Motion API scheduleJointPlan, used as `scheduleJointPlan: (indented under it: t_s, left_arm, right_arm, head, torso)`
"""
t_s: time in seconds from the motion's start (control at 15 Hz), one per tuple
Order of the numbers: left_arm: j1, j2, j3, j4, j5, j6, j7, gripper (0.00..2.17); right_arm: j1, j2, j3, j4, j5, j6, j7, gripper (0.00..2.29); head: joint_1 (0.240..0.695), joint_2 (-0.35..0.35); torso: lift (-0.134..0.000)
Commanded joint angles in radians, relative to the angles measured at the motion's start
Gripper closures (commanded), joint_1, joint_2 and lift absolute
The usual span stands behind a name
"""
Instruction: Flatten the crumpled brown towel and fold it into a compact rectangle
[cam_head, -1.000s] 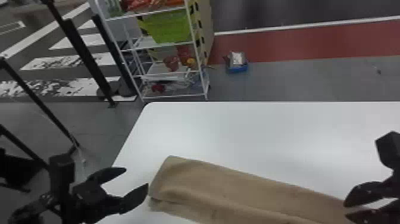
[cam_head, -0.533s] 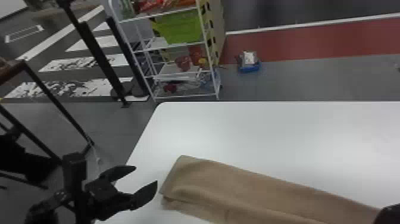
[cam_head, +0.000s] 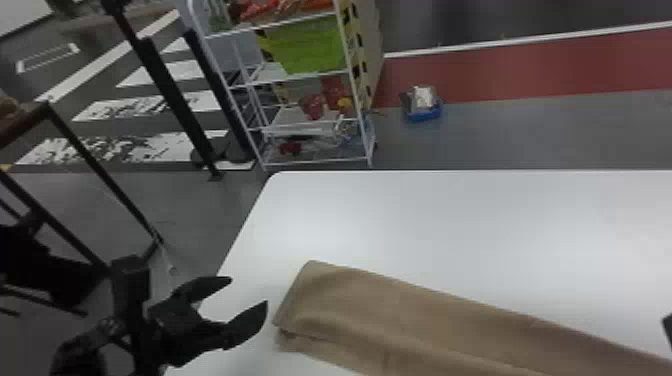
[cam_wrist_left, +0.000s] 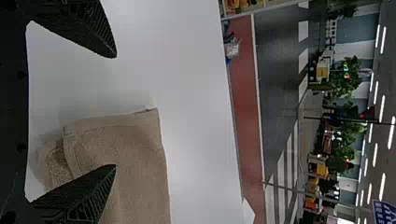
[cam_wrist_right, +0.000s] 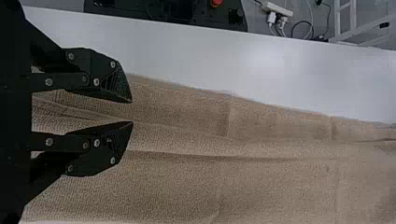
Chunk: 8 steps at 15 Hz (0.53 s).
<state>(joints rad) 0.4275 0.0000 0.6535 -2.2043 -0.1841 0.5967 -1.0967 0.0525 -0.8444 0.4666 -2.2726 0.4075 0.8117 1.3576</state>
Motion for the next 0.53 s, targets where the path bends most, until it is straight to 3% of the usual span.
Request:
scheduleJointPlan:
  t_s: [0.0,0.47]
  left_arm:
    - [-0.004,-0.003,0.005,0.009,0.0,-0.002,0.0,0.04]
    - [-0.012,-0.003,0.012,0.018,0.0,-0.005,-0.006,0.04]
  right_arm:
    - [-0.033,0.016,0.026,0.041,0.022,0.001,0.009,0.85]
    - [-0.066,0.038,0.09,0.07,0.06,0.007,0.009,0.85]
  head:
    - [0.695,0.344]
    - [0.695,0.336]
  torso:
    - [-0.124]
    - [-0.124]
